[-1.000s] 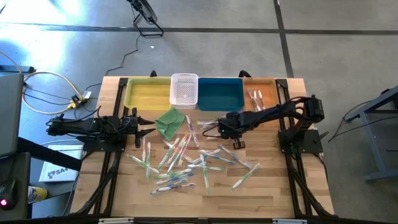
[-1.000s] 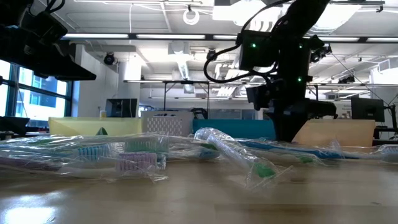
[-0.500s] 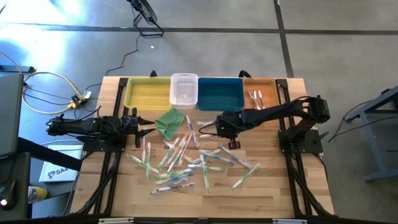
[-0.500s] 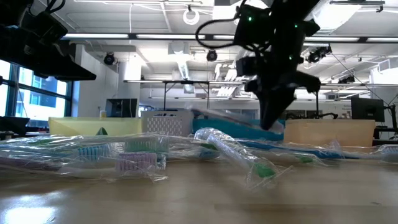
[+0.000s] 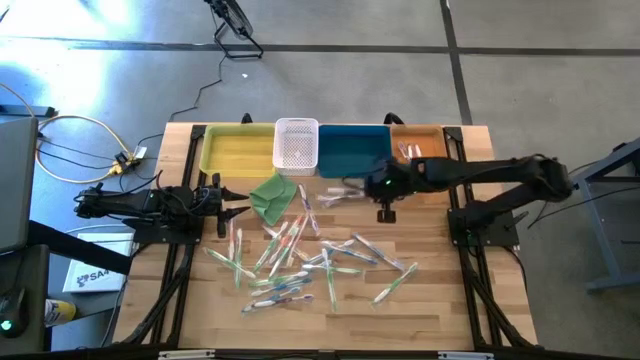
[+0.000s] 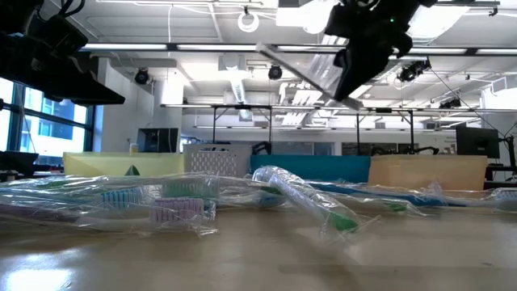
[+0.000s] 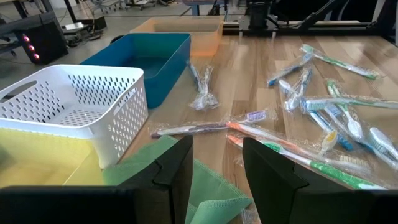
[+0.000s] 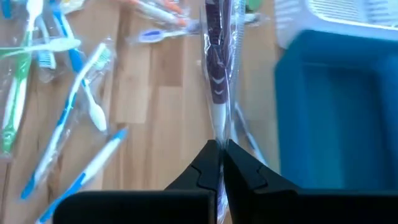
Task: Pick & Place Toothbrushes
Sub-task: Put the violet toothbrush into the orange bin
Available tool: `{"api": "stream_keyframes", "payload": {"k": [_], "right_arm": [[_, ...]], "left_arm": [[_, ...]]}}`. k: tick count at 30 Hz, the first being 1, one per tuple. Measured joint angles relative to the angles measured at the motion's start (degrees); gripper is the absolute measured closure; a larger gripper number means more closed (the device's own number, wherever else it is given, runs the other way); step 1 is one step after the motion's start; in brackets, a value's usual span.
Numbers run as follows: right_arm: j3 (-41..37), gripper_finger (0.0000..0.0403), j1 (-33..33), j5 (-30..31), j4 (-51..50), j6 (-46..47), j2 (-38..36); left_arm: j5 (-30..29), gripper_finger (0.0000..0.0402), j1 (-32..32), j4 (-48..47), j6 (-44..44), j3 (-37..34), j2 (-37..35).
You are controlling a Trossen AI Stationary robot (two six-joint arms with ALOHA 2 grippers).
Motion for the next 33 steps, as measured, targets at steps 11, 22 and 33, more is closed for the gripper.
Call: {"api": "stream_keyframes", "payload": {"k": [11,22,33], "right_arm": [[-8.14,0.0399,-9.16,7.55,-0.77,16.85,-15.27],[-16.35,0.0399,-17.33,17.7,-4.49,37.19,-15.71],[-22.26,0.04,-26.25,16.75,-6.71,45.05,-15.44]], "left_arm": [[0.0,0.0265,0.0,-0.02,0.05,0.0,0.0],[0.0,0.0265,-0.02,-0.02,0.44,0.0,0.0],[-0.11,0.0265,-0.02,-0.02,0.44,0.0,0.0]]}}
